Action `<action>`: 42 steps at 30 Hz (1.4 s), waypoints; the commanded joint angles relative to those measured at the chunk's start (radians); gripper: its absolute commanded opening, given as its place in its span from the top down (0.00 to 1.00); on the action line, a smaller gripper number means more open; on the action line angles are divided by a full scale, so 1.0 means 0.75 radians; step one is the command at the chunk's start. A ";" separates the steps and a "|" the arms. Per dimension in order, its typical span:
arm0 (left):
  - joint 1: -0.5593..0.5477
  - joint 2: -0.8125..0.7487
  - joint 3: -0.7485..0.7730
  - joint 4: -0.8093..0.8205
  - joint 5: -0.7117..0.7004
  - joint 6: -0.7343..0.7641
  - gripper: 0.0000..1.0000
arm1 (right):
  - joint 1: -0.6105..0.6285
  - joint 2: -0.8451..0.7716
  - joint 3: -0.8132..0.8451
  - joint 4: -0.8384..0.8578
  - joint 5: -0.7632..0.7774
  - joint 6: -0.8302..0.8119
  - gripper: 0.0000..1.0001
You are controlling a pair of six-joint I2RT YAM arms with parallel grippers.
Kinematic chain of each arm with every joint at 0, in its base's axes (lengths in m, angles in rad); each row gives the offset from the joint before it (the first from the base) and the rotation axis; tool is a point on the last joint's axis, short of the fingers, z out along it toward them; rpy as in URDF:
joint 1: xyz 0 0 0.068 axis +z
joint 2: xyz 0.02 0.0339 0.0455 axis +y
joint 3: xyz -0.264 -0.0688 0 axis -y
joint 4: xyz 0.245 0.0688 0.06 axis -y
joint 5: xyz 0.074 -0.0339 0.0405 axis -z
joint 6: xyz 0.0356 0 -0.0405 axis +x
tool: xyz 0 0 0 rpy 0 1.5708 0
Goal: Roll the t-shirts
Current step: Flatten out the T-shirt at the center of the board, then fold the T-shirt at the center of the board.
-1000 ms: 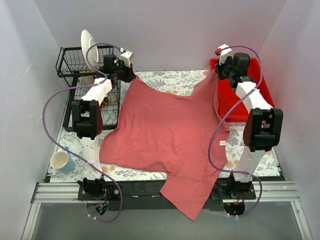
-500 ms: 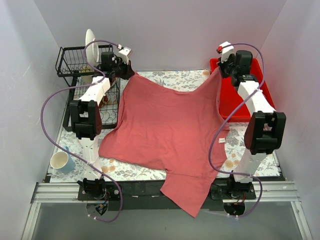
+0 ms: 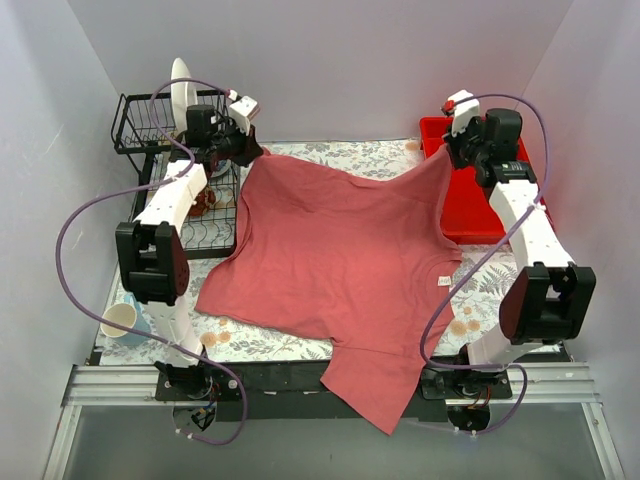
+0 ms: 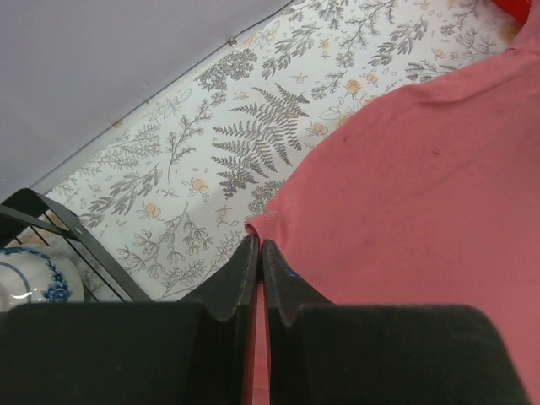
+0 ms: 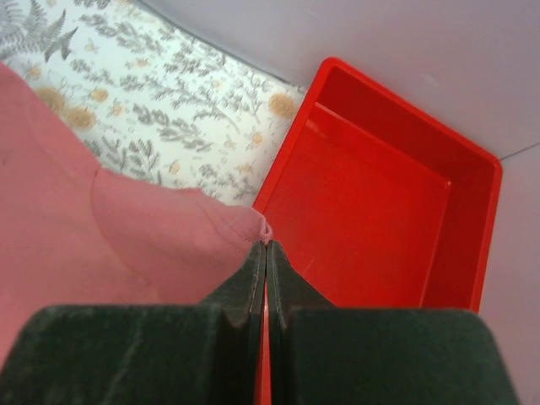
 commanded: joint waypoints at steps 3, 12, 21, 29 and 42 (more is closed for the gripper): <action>0.022 -0.220 -0.095 -0.115 0.079 0.150 1.00 | 0.001 -0.227 -0.152 -0.114 -0.031 -0.015 0.99; 0.114 -0.244 -0.041 -0.380 0.253 0.236 1.00 | 0.009 -0.486 -0.307 -0.269 -0.064 -0.023 0.99; 0.120 -0.263 0.058 -0.563 0.309 0.408 1.00 | 0.009 -0.644 -0.257 -0.503 -0.066 -0.111 0.99; 0.124 -0.253 0.193 -0.839 0.378 0.715 1.00 | 0.009 -0.783 -0.305 -0.660 -0.100 -0.105 0.99; 0.122 -0.416 0.001 -1.070 0.221 1.240 1.00 | 0.009 -0.983 -0.399 -0.875 -0.176 -0.184 0.99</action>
